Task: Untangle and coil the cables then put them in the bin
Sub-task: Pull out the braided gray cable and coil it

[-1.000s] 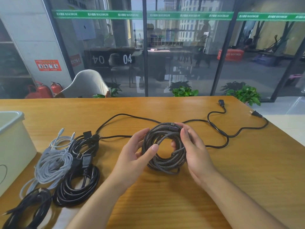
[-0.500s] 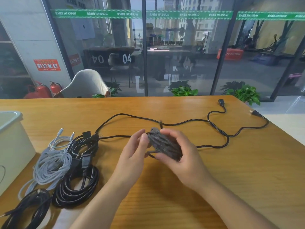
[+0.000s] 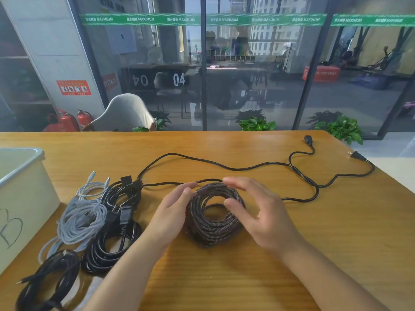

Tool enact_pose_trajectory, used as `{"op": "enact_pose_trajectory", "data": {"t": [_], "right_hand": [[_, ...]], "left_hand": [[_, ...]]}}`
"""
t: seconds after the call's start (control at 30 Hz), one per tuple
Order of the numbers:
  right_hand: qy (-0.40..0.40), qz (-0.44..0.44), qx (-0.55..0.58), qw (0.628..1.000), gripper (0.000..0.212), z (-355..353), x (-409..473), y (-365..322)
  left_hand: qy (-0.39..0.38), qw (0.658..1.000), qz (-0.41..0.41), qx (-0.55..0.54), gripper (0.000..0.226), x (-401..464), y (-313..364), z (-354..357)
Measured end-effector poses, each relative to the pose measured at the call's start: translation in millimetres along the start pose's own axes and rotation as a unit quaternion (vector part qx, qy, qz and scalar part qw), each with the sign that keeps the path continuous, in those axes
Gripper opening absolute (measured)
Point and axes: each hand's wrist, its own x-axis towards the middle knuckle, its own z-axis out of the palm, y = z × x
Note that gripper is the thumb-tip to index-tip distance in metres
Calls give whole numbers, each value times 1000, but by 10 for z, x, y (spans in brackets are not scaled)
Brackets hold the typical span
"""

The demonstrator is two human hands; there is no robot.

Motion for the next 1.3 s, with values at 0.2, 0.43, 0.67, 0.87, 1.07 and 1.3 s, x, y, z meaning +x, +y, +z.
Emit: {"op": "enact_pose_trajectory", "data": {"t": [0.2, 0.43, 0.67, 0.87, 1.07, 1.3], "right_hand": [[-166, 142, -45, 975, 66, 25, -13, 256], [-249, 172, -35, 952, 76, 67, -32, 316], [-249, 177, -42, 951, 82, 26, -67, 259], [-262, 172, -83, 946, 82, 105, -176, 118], [-228, 167, -118, 952, 81, 452, -116, -74], [-193, 157, -121, 961, 80, 945, 9, -254]], "left_hand": [[38, 992, 116, 23, 53, -67, 70, 77], [-47, 918, 199, 339, 62, -93, -104, 173], [5, 845, 211, 491, 78, -259, -147, 162], [56, 803, 198, 559, 69, -455, -190, 123], [107, 758, 195, 613, 65, -498, -205, -69], [164, 727, 159, 648, 68, -512, -256, -467]]}}
